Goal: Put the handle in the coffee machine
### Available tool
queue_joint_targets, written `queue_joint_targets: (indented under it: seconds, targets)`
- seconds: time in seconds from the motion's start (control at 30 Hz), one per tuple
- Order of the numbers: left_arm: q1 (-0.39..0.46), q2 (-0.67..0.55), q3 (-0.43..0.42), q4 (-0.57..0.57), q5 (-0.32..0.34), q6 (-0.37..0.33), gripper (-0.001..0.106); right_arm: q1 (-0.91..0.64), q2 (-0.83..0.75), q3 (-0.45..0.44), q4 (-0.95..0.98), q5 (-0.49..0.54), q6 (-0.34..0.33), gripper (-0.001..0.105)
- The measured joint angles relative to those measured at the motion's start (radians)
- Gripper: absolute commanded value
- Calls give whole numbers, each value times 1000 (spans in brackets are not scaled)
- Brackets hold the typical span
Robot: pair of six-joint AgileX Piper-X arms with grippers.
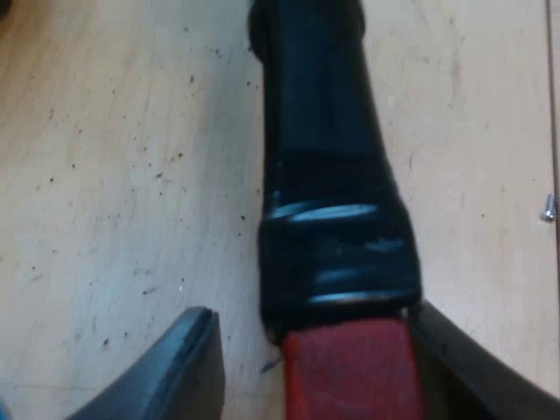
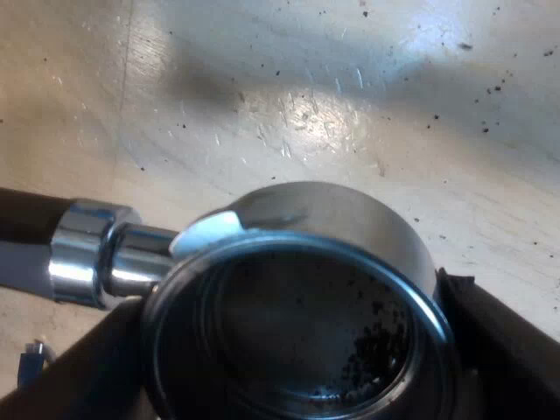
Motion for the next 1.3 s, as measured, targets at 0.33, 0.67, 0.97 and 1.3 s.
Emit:
queue_joint_targets:
  seconds: [0.33,0.67,0.97,1.3]
  targets:
    - [0,0,0,2,11,-5,13,0,0,0,0,2,15,0]
    - [0,0,0,2,-6,-1,0,0,0,0,-6,20,31,0]
    - [0,0,0,1,-9,1,0,3,-2,0,-11,22,50,51]
    - [4,4,3,65,60,14,0,3,-2,-5,-20,58,65,75]
